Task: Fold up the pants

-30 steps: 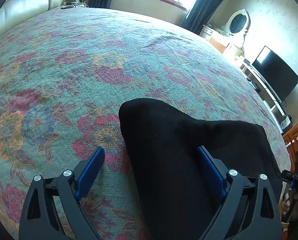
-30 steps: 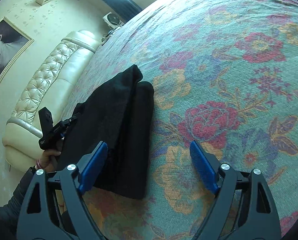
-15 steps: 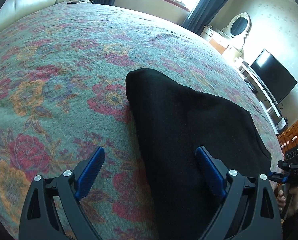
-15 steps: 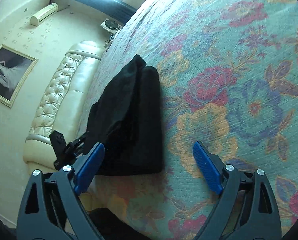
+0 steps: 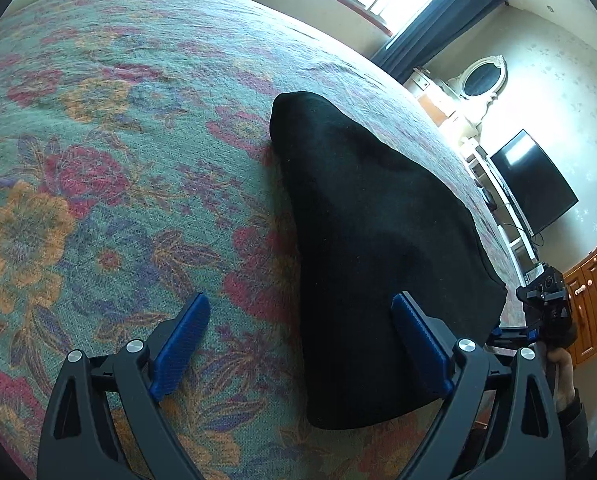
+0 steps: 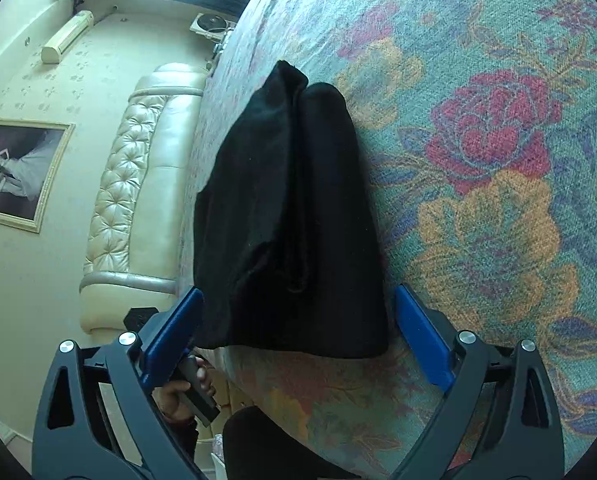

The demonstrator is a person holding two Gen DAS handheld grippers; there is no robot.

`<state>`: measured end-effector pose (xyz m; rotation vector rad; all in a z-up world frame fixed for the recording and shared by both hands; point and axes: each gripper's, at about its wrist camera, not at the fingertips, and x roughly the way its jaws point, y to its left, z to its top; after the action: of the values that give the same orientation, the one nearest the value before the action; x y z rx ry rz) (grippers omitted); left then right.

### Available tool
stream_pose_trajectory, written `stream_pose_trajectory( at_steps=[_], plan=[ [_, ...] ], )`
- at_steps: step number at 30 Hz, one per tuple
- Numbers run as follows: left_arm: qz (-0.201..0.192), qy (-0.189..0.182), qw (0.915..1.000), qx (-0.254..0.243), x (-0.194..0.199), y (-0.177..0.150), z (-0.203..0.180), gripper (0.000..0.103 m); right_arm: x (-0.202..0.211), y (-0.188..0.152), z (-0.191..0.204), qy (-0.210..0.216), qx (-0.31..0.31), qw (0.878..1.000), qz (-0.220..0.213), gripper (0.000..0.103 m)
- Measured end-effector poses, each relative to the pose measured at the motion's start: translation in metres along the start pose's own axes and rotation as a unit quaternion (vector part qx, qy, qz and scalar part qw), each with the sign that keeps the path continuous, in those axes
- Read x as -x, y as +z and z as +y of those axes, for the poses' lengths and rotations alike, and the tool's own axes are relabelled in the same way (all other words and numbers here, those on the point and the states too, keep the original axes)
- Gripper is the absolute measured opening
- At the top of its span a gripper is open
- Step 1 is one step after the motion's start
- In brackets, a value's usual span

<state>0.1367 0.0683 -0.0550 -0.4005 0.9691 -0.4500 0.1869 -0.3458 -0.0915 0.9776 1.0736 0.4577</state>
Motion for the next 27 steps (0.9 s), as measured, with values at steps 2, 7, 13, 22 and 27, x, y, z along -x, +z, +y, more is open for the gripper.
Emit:
stream_pose_trajectory(
  at_steps=[2,7,13,22,27],
  plan=[
    [0.001,-0.003,1.0,0.007,0.004,-0.002,0.002,0.092,-0.001,-0.005,0.004,-0.012,0.012,1.0,0.002,0.095],
    [0.017,-0.042,0.998,0.043,0.002,0.0,0.015,0.092,-0.001,-0.005,-0.003,0.008,-0.004,1.0,0.003,0.095],
    [0.103,-0.168,0.978,0.069,-0.012,0.001,0.006,0.092,-0.003,0.0,-0.006,0.018,-0.006,1.0,0.007,0.095],
    [0.101,-0.212,0.9688,0.081,-0.024,0.003,0.003,0.092,-0.013,-0.004,0.005,0.004,0.023,1.0,0.013,0.083],
    [0.113,-0.182,0.9753,0.055,-0.027,-0.001,0.002,0.061,-0.01,-0.007,-0.007,-0.002,0.017,1.0,0.012,0.055]
  ],
)
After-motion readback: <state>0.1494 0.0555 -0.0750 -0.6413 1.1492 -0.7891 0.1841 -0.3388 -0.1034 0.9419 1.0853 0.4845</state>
